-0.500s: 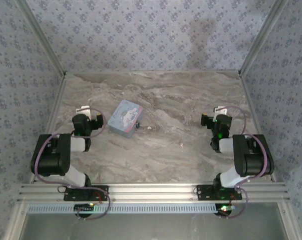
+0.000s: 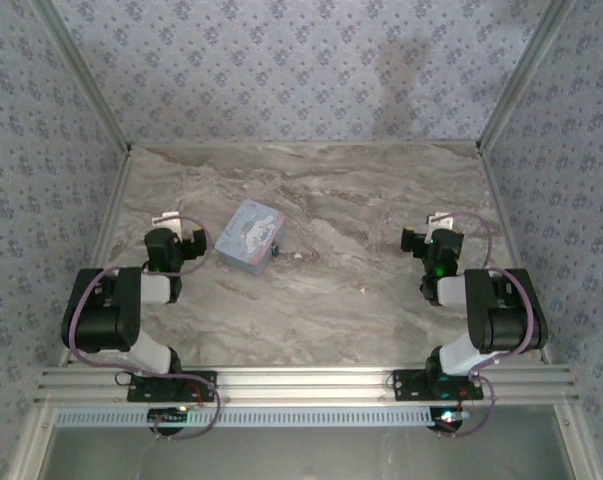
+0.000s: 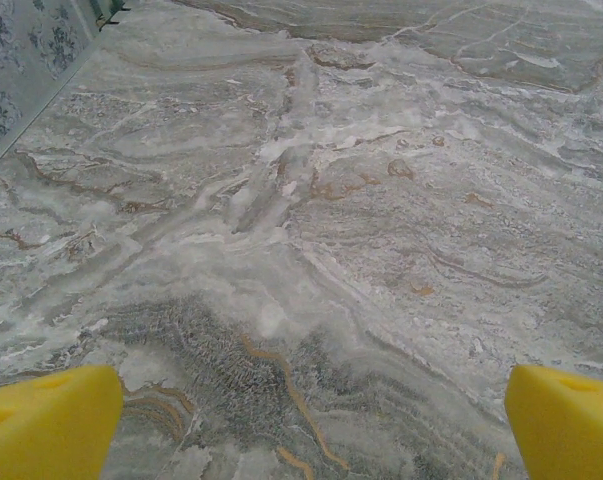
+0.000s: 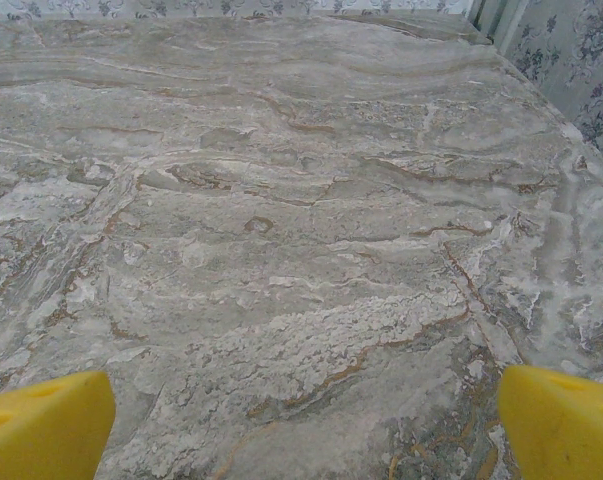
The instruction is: Unlock a padlock with a key
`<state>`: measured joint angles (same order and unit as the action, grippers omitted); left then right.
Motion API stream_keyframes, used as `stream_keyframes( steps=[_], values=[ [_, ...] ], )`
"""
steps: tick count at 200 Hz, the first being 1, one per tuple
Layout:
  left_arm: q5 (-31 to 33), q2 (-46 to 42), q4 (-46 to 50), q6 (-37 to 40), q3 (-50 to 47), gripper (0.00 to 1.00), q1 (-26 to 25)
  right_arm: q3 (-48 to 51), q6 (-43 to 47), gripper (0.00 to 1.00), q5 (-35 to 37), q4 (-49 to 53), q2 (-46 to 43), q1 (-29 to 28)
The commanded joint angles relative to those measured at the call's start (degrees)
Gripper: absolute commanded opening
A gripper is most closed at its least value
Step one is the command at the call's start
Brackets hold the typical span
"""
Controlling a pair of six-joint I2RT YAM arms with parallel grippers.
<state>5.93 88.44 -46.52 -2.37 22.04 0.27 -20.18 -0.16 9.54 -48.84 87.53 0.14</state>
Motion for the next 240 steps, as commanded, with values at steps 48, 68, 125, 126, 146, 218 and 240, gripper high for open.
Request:
stream_keyframes(
  steps=[48,68,125,126,146,218,240],
  values=[
    [1.33,-2.40,0.42,-0.27,1.30,0.98,0.11,-3.46,0.81,1.00,-1.46,5.28,-2.45,0.14],
    [4.35,-7.41,10.93,-1.76,4.48,0.98,0.12,-8.26,0.62,1.00,0.29,17.59,-6.96,-0.46],
    [4.96,-19.64,36.13,-26.08,11.48,0.98,0.43,-19.57,-15.46,1.00,-5.72,38.13,-14.86,-0.12],
    [4.66,-19.77,36.40,-26.66,11.59,0.98,0.56,-20.25,-19.06,1.00,-6.10,39.64,-14.91,0.00],
    [-4.72,-21.67,37.92,-33.35,11.34,0.98,0.32,-24.79,-35.43,1.00,-19.41,47.41,-11.72,4.96],
    [-4.18,-30.17,40.54,-47.26,3.38,0.98,-16.99,-47.47,-29.02,0.94,-33.68,56.57,6.89,-9.30],
    [-1.58,-28.40,38.42,-48.53,2.48,0.98,-22.37,-56.03,-28.14,0.93,-35.73,59.20,14.10,-13.61]
  ],
)
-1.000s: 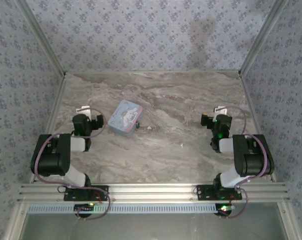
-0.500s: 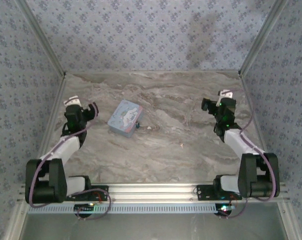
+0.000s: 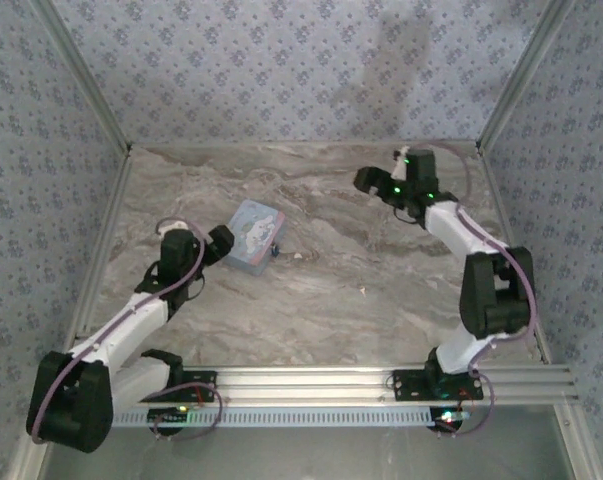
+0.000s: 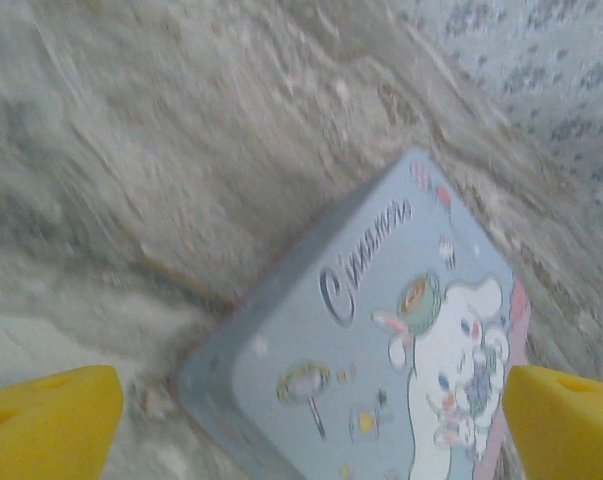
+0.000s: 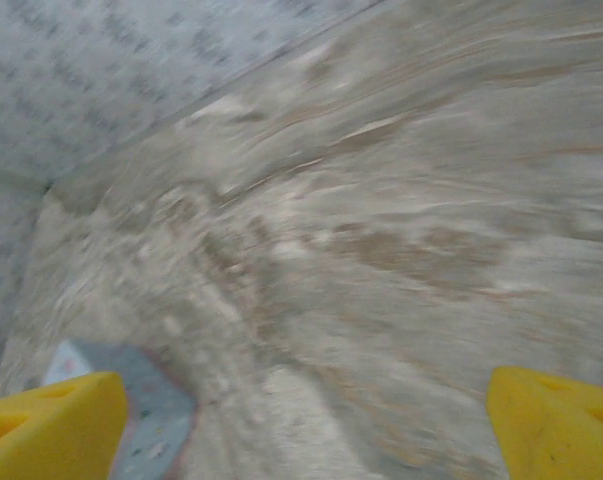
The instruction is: Unlock a padlock with a key
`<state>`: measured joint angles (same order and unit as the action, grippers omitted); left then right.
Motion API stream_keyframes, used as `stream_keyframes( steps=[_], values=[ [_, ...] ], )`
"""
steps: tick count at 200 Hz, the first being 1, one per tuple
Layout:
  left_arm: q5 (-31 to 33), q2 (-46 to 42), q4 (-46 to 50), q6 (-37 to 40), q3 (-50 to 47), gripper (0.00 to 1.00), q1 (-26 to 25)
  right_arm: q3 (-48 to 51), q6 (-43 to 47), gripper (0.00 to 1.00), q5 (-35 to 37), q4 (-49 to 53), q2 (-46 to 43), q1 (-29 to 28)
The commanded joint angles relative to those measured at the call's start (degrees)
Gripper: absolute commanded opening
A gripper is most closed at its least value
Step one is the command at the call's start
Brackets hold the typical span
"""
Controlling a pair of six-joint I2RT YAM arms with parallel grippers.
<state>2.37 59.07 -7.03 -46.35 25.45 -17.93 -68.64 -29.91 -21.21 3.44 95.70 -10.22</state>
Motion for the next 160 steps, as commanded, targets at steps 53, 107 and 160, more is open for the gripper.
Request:
stream_keyframes(
  steps=[53,107,160],
  values=[
    [1.54,8.54,-8.50,-5.01,1.03,0.98,-5.97,-26.61,1.18,0.87,-11.20,12.57,23.88,-12.35],
    [1.40,12.44,-10.45,-4.46,2.50,0.98,-6.04,-40.46,0.25,0.82,-14.67,16.51,35.81,-18.57],
    [0.85,14.11,-10.41,-3.17,4.12,0.98,-5.93,-41.47,2.34,0.65,-18.49,18.20,37.08,-20.44]
  ],
)
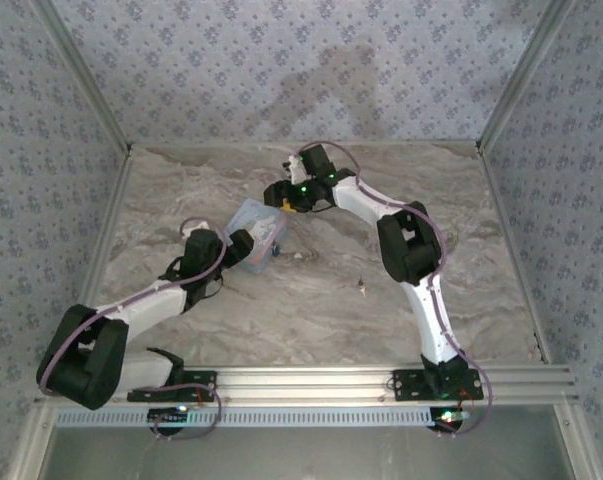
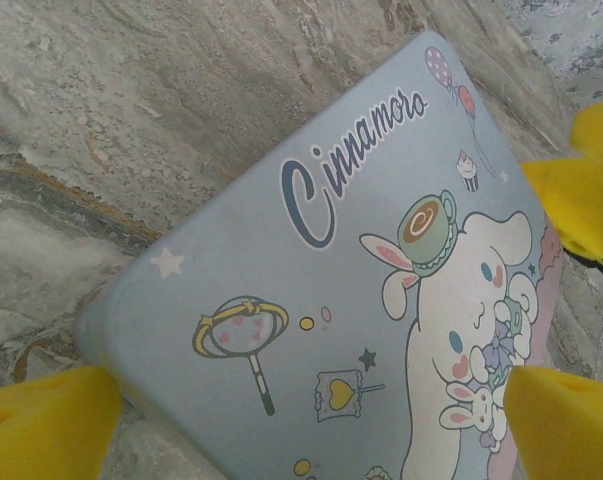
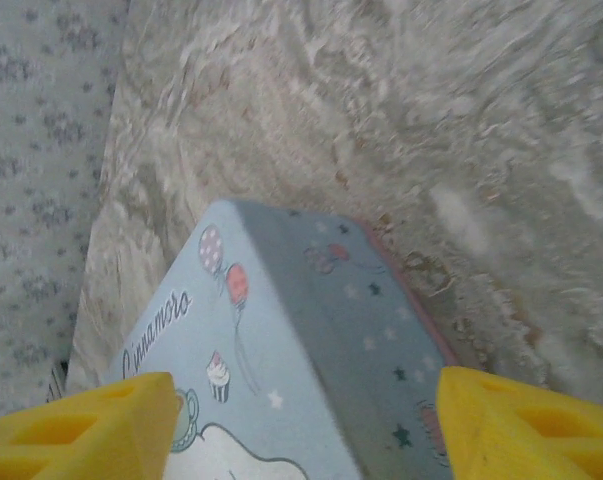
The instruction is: Unlock a padlock with a key
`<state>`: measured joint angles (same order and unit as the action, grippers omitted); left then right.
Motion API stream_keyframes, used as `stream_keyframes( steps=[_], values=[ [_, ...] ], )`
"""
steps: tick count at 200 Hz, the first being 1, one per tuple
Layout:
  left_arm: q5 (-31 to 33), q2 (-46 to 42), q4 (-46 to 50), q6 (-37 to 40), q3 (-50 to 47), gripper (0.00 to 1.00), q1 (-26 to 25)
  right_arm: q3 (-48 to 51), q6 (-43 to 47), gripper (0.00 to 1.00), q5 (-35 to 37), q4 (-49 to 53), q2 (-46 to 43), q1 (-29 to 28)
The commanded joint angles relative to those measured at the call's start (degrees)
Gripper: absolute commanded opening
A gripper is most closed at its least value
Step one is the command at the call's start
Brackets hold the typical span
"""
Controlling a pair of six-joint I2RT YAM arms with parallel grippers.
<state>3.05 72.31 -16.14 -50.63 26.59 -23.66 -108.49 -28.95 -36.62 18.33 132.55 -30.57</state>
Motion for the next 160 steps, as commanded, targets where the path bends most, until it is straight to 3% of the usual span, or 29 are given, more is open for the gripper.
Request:
stream_keyframes(
  steps=[1,73,119,160],
  values=[
    [0.14,0.88,-1.23,1.13,3.05,0.98,-0.22,-1.50,1.45,0.65,-3.14,3.39,0.15,-0.14],
    [-5.41,8.52,-1.34,1.81,8.52,0.93,-0.68,18.69,5.31,0.59,-1.52,0.99,-13.00,0.87],
    [-8.01,14.90,-3.19,1.13,13.45,0.92,-4.57,35.95,2.41,0.59,2.52,-6.11,-24.51,3.91],
    [-8.67,21.43,-3.21,0.76,20.10,0.91,-7.65,43.05,1.98,0.59,5.12,-6.73,-30.21,6.36]
  ],
)
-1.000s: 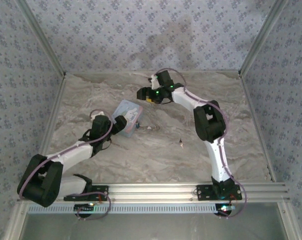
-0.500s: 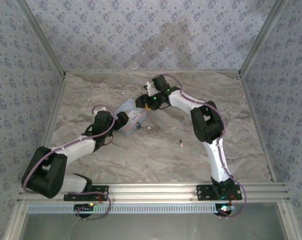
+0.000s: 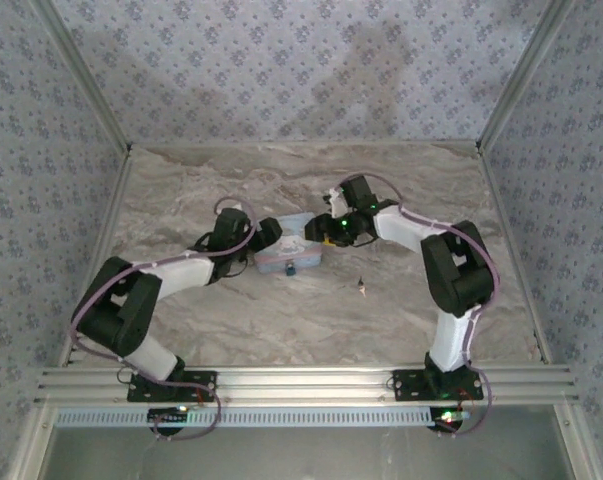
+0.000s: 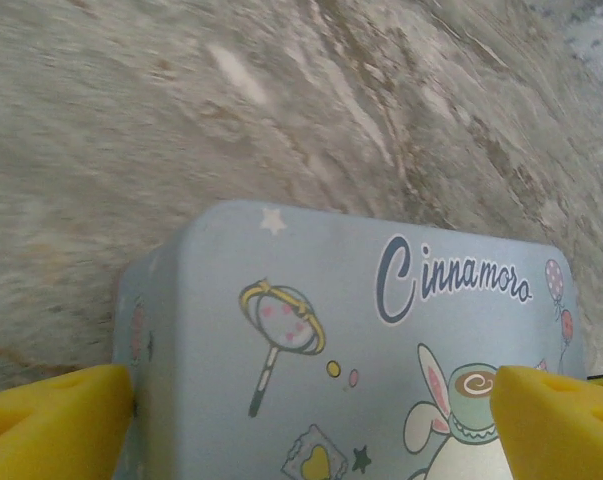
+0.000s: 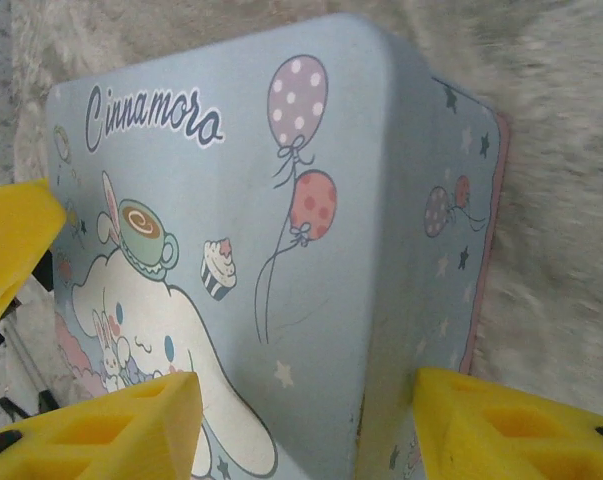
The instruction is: Unlock a padlock with a key
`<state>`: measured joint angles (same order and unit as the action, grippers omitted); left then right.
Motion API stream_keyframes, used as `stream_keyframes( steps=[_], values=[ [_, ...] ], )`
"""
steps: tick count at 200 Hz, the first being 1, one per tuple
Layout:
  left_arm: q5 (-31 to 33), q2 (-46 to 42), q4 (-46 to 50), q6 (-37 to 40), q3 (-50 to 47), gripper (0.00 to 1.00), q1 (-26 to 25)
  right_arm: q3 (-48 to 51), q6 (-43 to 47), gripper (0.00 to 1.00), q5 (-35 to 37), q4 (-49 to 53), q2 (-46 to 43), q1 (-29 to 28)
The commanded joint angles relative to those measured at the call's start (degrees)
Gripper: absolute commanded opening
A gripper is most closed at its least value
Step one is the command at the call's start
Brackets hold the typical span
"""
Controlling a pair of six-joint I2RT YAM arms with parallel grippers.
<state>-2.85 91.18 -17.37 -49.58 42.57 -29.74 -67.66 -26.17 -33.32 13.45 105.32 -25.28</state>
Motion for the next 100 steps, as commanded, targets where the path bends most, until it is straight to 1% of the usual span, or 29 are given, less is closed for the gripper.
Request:
stream_keyframes(
  steps=[1,28,55,76,100],
  values=[
    [-2.77,2.67,-1.98,-0.27,4.29,0.91,-1.65,2.29,-0.76,0.59,1.79,-1.86,-3.04,1.13],
    [-2.43,4.45,-1.82,-1.35,5.88,0.91,-2.14,3.89,-0.63,0.61,3.35,-1.24,-4.62,2.39],
    [-0.34,2.83,-0.77,-0.54,4.70,0.93,-1.93,4.17,0.41,0.65,6.08,1.50,-6.35,3.12],
    [0.03,0.15,1.11,0.92,3.47,0.94,-0.11,5.56,0.99,0.69,10.48,3.68,-9.29,3.37],
    [0.70,-4.53,3.79,2.69,1.45,0.94,2.25,8.07,1.36,0.70,17.22,6.88,-14.31,3.74]
  ],
)
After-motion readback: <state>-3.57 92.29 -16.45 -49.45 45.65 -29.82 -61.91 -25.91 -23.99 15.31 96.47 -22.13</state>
